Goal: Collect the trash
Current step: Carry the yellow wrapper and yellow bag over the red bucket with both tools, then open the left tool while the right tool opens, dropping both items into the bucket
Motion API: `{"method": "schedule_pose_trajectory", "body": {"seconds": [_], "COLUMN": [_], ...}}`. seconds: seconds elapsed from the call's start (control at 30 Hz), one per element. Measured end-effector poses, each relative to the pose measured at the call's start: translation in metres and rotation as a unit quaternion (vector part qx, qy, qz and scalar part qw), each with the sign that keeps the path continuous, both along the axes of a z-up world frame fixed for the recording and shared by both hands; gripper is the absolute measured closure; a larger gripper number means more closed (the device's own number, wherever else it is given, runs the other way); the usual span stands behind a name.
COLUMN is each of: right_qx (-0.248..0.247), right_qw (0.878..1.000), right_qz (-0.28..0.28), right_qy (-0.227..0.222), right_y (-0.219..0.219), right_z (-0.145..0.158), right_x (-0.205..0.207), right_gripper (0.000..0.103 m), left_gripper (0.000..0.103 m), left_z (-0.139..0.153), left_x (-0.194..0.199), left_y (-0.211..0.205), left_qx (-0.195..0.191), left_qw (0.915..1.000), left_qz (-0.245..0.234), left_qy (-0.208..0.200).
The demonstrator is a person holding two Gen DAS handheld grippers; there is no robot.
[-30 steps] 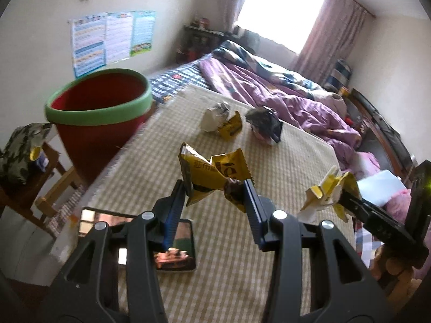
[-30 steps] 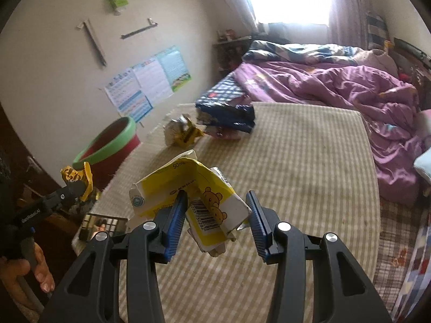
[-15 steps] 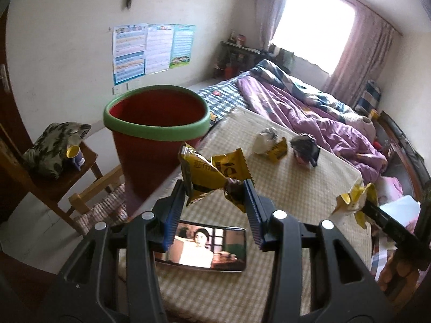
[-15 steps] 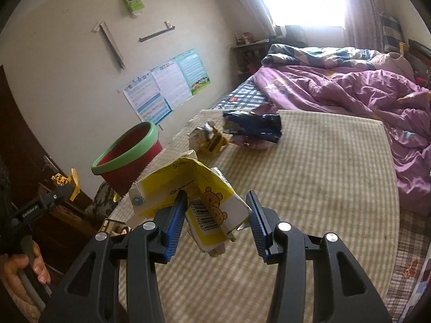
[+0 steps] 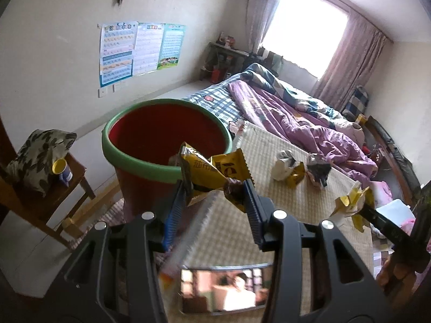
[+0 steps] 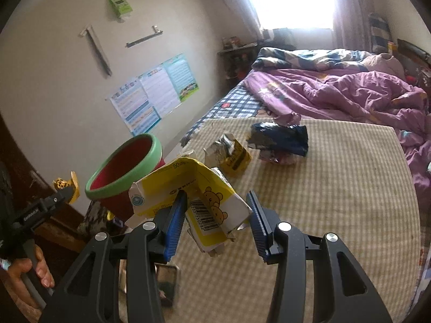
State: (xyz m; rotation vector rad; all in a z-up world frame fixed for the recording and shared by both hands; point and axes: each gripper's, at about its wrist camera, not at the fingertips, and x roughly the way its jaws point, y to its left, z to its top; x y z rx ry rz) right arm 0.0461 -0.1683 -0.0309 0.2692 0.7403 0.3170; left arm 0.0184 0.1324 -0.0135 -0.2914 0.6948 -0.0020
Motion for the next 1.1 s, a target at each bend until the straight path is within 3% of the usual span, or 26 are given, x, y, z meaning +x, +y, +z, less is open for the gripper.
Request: {"method": "schedule_pose_trajectory", "body": {"seconds": [0.17, 0.23, 0.43, 0.67, 0.8, 1.1], "right_qx": [0.000, 0.005, 0.008, 0.016, 0.012, 0.017], "right_qw": [1.000, 1.000, 1.000, 0.998, 0.997, 0.998], "right_qz": [-0.022, -0.027, 0.001, 0.045, 0.059, 0.059], "right_qy": [0.002, 0.006, -0.009, -0.041, -0.049, -0.015], "right_y": [0.029, 0.042, 0.089, 0.136, 0.153, 0.160], "right_z": [0.001, 0.001, 0.021, 0.053, 0.057, 0.037], "right_x": [0.014, 0.019, 0.040, 0.075, 0.087, 0.106], "right_gripper": [0.059, 0.059, 0.059, 0.059, 0.059, 0.058], "left_gripper": [0.061, 0.061, 0.061, 0.061, 0.061, 0.061], "left_z": [-0.007, -0.007, 0.010, 0.021, 0.017, -0.011], "left_x": [0.020, 0.029, 0.047, 0.069, 0.079, 0.093], "left_y": [0.027, 0.035, 0.055, 0.077, 0.080, 0.074], "left_qx": [-0.005, 0.012, 0.045, 0.043, 0.041, 0.043], "left_qw": [0.9997, 0.9994, 0.9980, 0.9982, 0.9987, 0.9988], "left_qz": [-0.025, -0.033, -0.039, -0.026, -0.019, -0.012], "left_qy": [0.002, -0.001, -0.022, -0.035, -0.026, 0.020]}}
